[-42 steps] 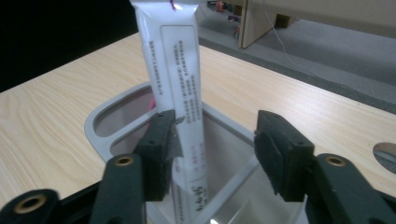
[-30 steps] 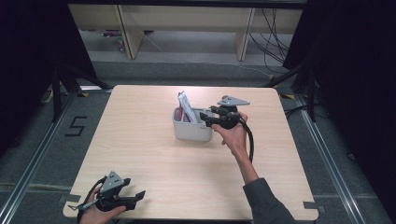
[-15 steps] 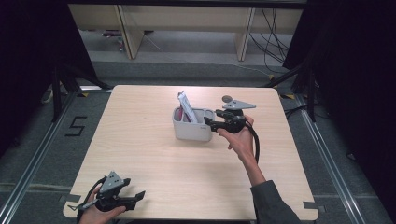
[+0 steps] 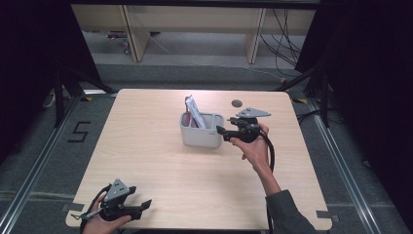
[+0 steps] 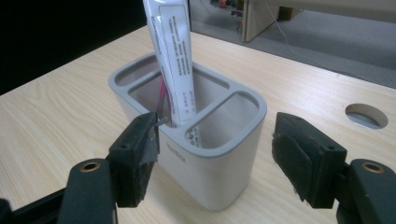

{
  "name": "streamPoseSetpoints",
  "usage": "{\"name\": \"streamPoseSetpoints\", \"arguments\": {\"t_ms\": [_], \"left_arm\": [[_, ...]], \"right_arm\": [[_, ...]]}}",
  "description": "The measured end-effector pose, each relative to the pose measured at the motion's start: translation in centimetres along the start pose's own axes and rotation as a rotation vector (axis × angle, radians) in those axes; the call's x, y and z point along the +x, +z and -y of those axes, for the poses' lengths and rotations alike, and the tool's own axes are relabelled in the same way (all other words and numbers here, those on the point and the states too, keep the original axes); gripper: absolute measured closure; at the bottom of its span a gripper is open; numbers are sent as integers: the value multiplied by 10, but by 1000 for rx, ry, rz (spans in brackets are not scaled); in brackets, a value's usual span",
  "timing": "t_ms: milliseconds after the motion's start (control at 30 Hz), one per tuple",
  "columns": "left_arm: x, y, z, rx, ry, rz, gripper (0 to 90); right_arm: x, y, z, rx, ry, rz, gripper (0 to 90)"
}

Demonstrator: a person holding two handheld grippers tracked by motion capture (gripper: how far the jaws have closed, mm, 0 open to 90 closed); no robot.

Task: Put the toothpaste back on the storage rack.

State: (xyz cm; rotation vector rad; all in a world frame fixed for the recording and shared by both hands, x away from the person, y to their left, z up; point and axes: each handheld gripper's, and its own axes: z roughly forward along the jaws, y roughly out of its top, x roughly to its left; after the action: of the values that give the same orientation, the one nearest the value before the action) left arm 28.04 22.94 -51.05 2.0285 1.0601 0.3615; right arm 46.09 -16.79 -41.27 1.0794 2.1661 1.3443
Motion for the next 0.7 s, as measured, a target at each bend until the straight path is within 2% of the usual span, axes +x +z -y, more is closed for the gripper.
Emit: {"name": "streamPoseSetpoints", "arguments": {"t_ms": [33,67,100,167,200,267,333,367,400,433,500,533,600,633,667,700], "left_arm": [[0,0,0,-3,0,0,226],[-2,2,1,-24,-24,0,226],[-1,1,1,-22,-21,0,226],[-2,1,0,-25,-25,-8,226],[-2,1,0,-25,-25,-8,226],[-2,1,1,-30,-30,-2,226],[-2,2,0,-31,-30,-3,225],[-2,1,0,-24,-24,-5,225],[-1,1,1,-22,-24,-4,224],[0,0,1,-5,-5,-3,224],[-2,0,1,-21,-27,-7,224],[0,-1,1,-6,-7,-8,224],[0,-1,1,-12,-10,-7,224],[0,-1,1,-9,-9,-7,224],[0,-2,1,-3,-4,-7,223],[0,-1,2,-6,-11,-10,223]], "right_arm": [[1,0,1,1,23,-7,328],[2,1,2,-6,22,-4,327],[0,0,3,6,7,-8,325],[3,-1,5,11,28,-3,318],[0,-1,6,7,-15,3,317],[2,-3,8,8,4,2,315],[1,-5,10,15,-4,9,310],[2,-7,10,34,23,16,305],[1,-7,10,16,13,11,302],[-1,-10,10,21,17,17,297],[-4,-11,11,8,-4,15,289],[-5,-12,12,8,-6,10,289],[-3,-14,14,11,29,31,282],[-6,-15,15,16,5,13,280],[-6,-16,16,20,31,21,279],[-7,-17,17,15,16,27,277]]}}
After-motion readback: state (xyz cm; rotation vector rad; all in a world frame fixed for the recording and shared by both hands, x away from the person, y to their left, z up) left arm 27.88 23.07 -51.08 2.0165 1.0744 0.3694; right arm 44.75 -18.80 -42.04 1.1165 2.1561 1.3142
